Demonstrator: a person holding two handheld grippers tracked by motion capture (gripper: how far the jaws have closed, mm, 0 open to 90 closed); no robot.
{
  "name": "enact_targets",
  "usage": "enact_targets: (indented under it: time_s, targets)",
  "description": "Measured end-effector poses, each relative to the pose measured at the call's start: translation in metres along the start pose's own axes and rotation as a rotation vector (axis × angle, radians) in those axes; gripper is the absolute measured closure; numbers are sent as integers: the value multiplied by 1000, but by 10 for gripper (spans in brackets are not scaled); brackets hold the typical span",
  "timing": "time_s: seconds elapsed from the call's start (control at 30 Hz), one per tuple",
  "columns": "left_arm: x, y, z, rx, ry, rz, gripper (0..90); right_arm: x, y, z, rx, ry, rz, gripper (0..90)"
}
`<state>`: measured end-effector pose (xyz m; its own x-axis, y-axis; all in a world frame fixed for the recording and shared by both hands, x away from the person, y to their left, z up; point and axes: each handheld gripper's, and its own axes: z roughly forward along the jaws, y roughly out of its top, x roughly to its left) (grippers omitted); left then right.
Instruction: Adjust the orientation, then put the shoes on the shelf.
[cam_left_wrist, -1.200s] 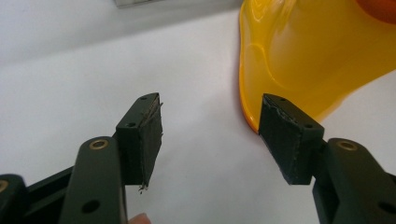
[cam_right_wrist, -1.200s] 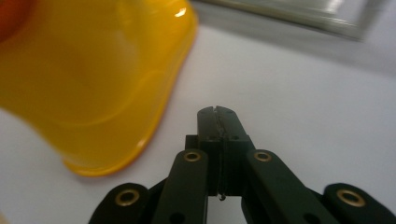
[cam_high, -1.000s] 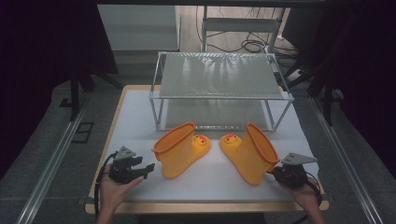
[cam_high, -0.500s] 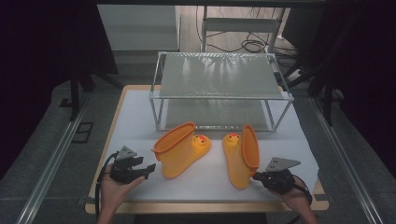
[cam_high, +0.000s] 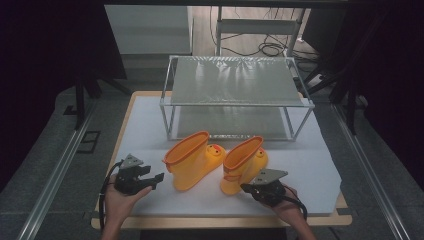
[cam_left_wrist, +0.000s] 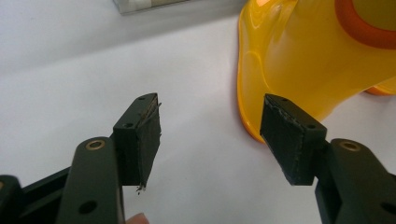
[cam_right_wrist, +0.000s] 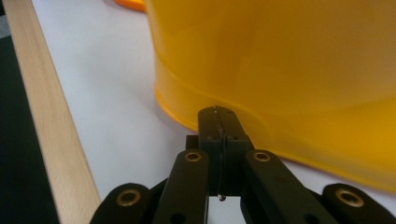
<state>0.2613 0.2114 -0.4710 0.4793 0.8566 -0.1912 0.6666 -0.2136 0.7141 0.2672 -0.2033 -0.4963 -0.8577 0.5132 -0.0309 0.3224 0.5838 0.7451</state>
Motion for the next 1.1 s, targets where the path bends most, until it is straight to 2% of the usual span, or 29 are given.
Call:
enact_targets:
  time_s: [0.17,0.27,0.3,0.4,0.5,0.53,0.57,0.6,0.63,0.67,0.83,0.97,1.1]
  targets:
    - [0,0,1,4,1,1,382,5,4,9,-26,-20,-5,894]
    - [1,-1,2,9,2,-5,382,6,4,8,-26,-23,-11,893]
    - [2,-2,1,7,2,-8,381,4,1,1,-63,-13,8,892]
    - [4,-3,-1,3,6,-18,381,1,-3,-8,-92,-27,33,883]
    - [5,-2,-2,-3,3,-24,381,-8,-13,-24,-122,-61,80,804]
    - [5,-2,-2,-3,2,-24,380,-15,-22,-33,-143,-86,116,763]
    - [5,-2,-1,-1,2,-25,380,-15,-22,-33,-143,-86,116,763]
    - [6,-3,0,2,-1,-26,380,-20,-26,-38,-149,-96,134,725]
    - [6,-3,2,8,-4,-28,379,-28,-34,-46,-165,-125,179,671]
    - [6,-3,2,8,-4,-28,379,-28,-34,-46,-165,-125,179,671]
    - [5,-4,5,21,-21,-33,382,-45,-46,-57,-195,-180,271,571]
    - [5,1,0,35,-59,-33,383,-50,-50,-59,-194,-199,290,536]
    - [6,6,-6,45,-79,-24,390,-53,-51,-60,-197,-206,304,526]
